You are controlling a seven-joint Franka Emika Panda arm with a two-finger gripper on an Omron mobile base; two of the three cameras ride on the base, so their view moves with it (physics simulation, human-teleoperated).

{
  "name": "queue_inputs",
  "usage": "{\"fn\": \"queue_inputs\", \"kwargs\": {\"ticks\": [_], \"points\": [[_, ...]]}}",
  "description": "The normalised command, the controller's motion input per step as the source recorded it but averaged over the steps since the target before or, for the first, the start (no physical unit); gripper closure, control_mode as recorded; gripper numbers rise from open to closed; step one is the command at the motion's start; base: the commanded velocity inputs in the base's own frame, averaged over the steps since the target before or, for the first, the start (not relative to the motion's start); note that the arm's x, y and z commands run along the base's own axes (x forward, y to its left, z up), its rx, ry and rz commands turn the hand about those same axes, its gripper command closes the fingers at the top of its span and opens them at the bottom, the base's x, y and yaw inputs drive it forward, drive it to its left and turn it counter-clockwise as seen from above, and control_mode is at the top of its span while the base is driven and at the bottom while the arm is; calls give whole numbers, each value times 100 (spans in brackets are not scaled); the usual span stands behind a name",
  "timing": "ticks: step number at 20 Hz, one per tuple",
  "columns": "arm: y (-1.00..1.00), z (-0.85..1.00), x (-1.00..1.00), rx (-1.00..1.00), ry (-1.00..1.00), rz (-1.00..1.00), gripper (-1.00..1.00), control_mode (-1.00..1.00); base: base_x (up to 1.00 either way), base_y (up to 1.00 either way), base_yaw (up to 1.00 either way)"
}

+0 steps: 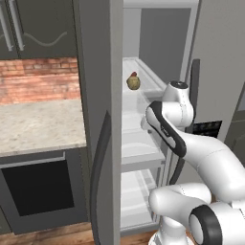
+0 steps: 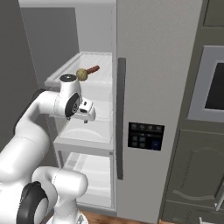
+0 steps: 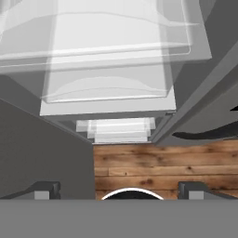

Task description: Retrieve the sausage and cheese from the fridge and place them on the cutting board on the counter.

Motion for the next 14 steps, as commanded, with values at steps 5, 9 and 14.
{"fn": "queue_inputs", "kwargs": {"ticks": [5, 9, 14], "points": [[5, 50, 1, 0, -19, 13, -100, -100, 0, 0, 0], [0, 58, 8, 0, -28, 9, -100, -100, 0, 0, 0], [0, 54, 23, 0, -24, 9, -100, -100, 0, 0, 0]]}}
